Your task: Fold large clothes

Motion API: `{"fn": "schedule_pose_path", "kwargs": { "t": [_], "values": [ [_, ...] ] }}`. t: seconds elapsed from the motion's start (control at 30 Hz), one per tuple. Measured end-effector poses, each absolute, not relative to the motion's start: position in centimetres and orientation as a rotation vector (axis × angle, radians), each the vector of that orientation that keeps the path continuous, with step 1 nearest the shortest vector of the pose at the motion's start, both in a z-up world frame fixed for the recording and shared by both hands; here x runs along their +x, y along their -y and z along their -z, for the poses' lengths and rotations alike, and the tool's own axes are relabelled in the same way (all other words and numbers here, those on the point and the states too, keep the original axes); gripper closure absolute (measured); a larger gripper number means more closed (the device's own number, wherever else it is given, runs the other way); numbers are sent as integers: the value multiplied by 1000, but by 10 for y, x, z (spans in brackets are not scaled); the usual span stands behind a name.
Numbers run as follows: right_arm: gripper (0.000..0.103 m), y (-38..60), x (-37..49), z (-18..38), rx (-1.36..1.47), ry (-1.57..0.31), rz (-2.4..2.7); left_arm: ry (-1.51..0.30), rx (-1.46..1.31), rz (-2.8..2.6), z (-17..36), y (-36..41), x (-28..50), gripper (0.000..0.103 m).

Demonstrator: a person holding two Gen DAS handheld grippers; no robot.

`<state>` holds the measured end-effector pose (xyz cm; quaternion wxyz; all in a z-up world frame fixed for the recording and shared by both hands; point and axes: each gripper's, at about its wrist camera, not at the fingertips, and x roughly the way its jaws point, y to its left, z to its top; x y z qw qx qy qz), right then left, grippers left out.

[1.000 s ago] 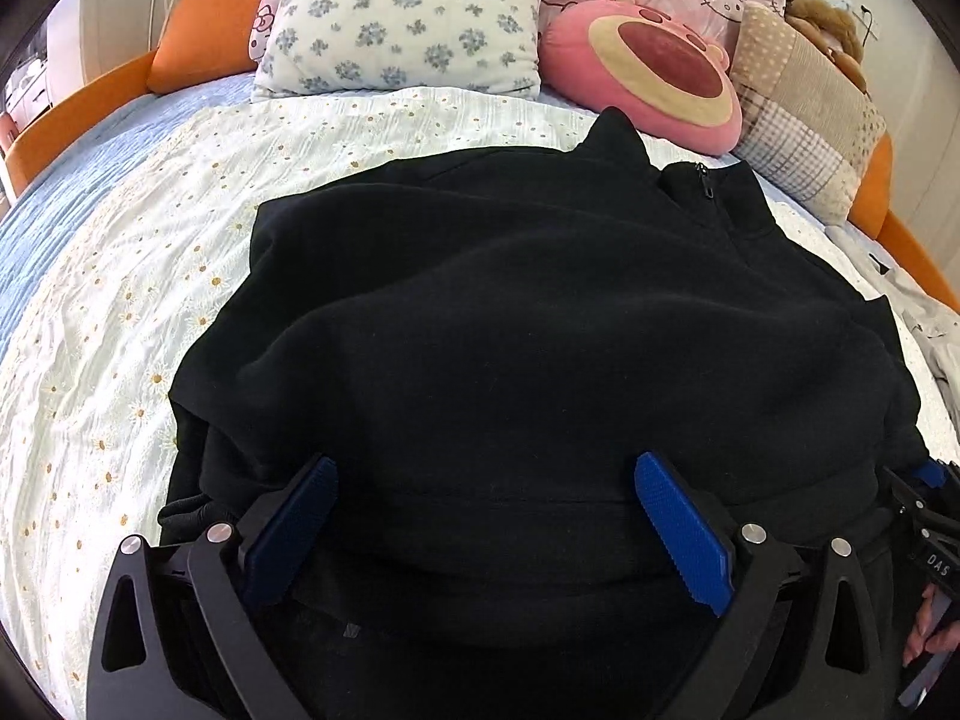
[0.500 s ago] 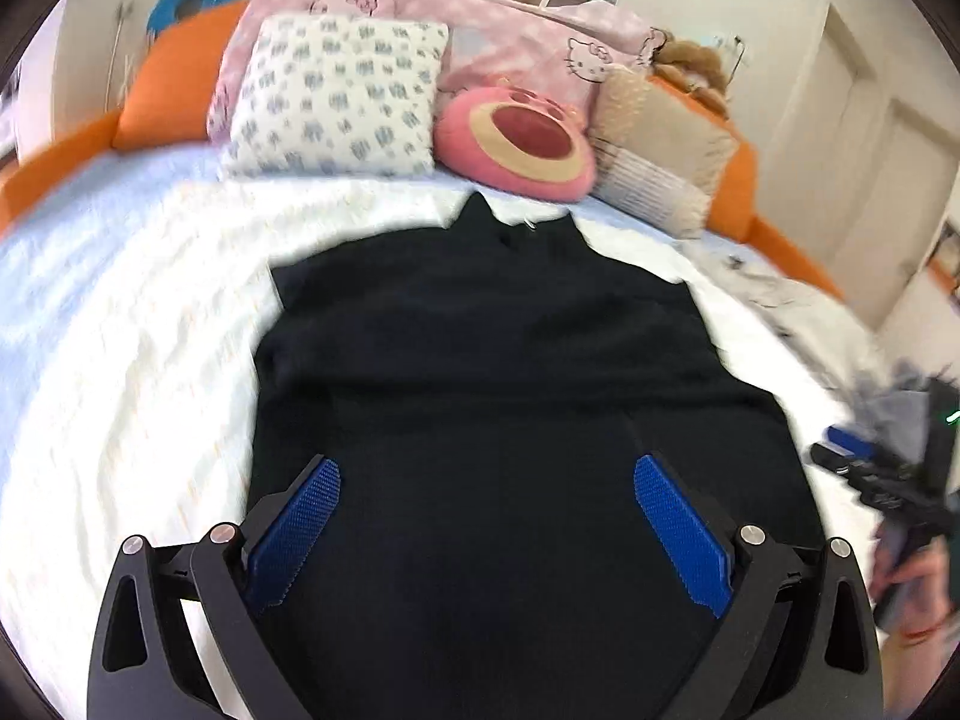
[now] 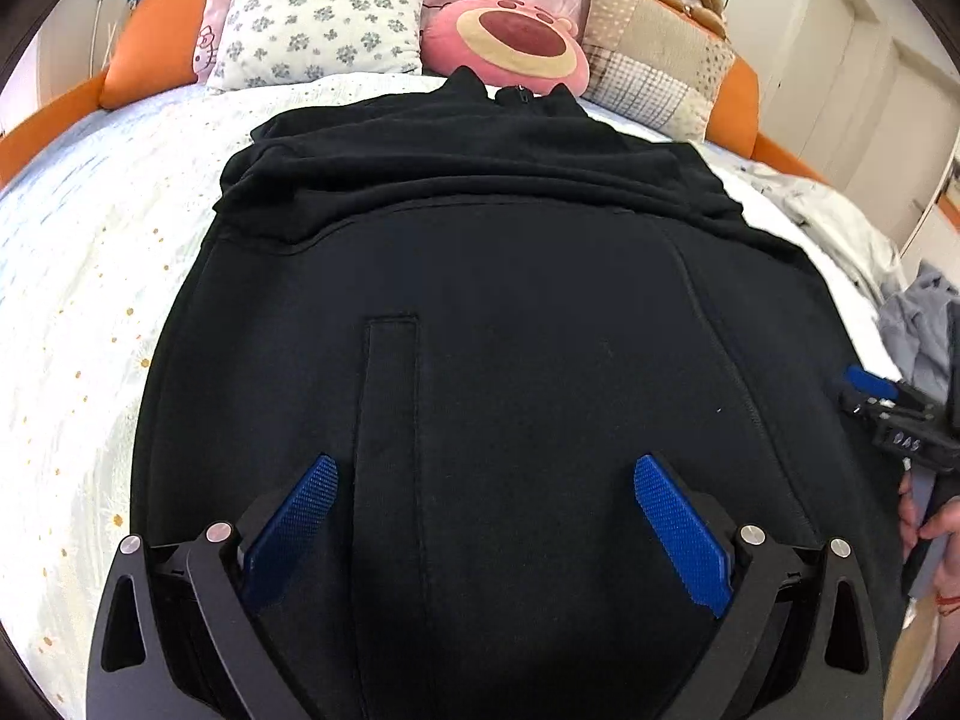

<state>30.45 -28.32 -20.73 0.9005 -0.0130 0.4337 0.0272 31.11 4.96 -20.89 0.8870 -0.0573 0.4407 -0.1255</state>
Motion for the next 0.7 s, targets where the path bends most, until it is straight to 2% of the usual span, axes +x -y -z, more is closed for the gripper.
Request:
{"fn": "schedule_pose_path", "kwargs": {
  "t": [0.17, 0.3, 0.47, 0.7],
  "values": [
    [25, 290, 280, 186, 21, -890, -96, -1001, -281, 350, 191, -77, 286, 3],
    [25, 301, 235, 158, 39, -855, -165, -1011, -356, 419, 170, -119, 226, 3],
    [25, 322, 202, 159, 70, -903, -171, -1130, -445, 406, 187, -164, 179, 3],
    [25, 323, 199, 181, 130, -961, -189, -1231, -648, 446, 222, -176, 170, 3]
  ]
}}
